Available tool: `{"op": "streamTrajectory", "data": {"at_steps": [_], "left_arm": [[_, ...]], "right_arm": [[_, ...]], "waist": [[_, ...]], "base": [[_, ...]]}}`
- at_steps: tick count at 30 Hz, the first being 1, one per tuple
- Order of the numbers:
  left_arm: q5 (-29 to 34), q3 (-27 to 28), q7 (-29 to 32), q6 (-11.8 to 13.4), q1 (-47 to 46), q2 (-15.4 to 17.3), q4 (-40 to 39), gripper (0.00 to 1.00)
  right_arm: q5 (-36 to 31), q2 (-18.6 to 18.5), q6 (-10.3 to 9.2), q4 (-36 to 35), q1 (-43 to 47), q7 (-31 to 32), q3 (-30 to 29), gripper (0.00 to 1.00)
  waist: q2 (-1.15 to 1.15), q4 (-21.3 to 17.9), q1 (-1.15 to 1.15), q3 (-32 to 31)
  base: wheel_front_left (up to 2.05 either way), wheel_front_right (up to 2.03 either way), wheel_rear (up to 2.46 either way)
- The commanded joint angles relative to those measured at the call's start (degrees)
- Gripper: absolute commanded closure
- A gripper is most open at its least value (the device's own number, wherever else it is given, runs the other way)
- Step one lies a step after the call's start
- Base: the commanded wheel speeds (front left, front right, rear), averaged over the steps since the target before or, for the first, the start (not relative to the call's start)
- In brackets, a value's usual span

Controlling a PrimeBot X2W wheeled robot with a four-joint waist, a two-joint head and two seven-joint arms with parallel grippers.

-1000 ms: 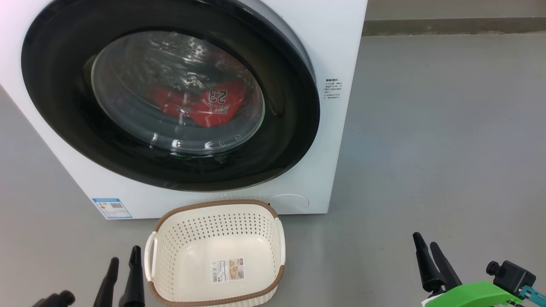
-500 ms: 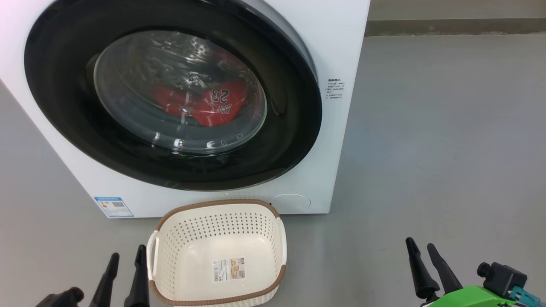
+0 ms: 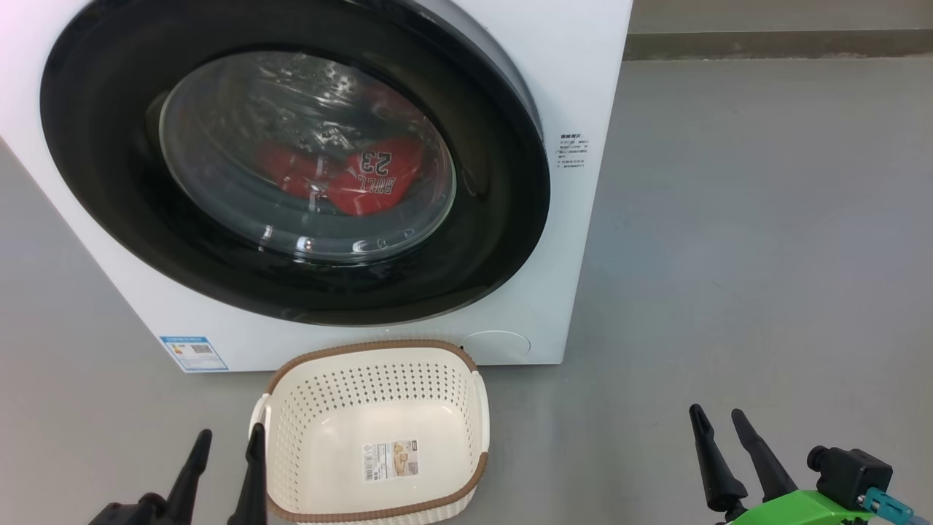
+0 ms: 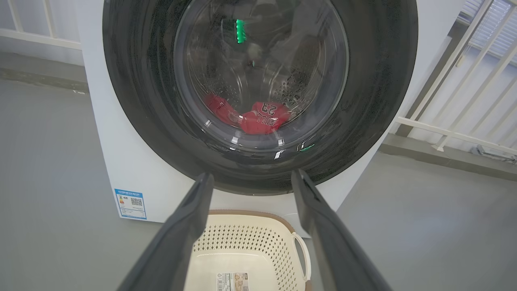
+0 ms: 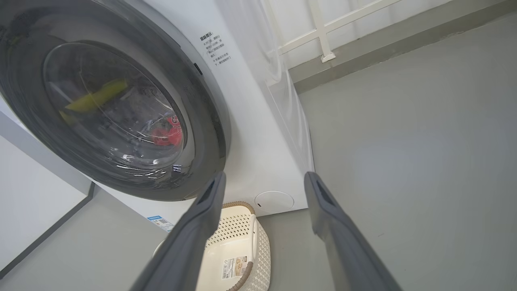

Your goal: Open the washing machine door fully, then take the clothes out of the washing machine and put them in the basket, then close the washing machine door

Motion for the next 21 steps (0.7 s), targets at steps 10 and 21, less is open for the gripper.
{"op": "streamTrajectory", "data": {"at_steps": [10, 21], "left_arm": [[7.67, 1.57, -2.36, -0.16, -0.23, 0.98, -2.1, 0.0], [12.55, 1.94, -4.38, -0.17, 0.06, 0.68, -1.44, 0.0]], "right_arm": [[-7.36, -1.27, 0.08, -2.39, 0.56, -2.33, 1.35, 0.0], [-14.26, -1.0, 0.09, -3.42, 2.73, -4.34, -0.2, 0.0]], "waist": [[0.0, 0.08, 0.0, 0.16], [0.0, 0.45, 0.0, 0.14]], "base": [[0.0, 0.0, 0.0], [0.0, 0.0, 0.0]]}}
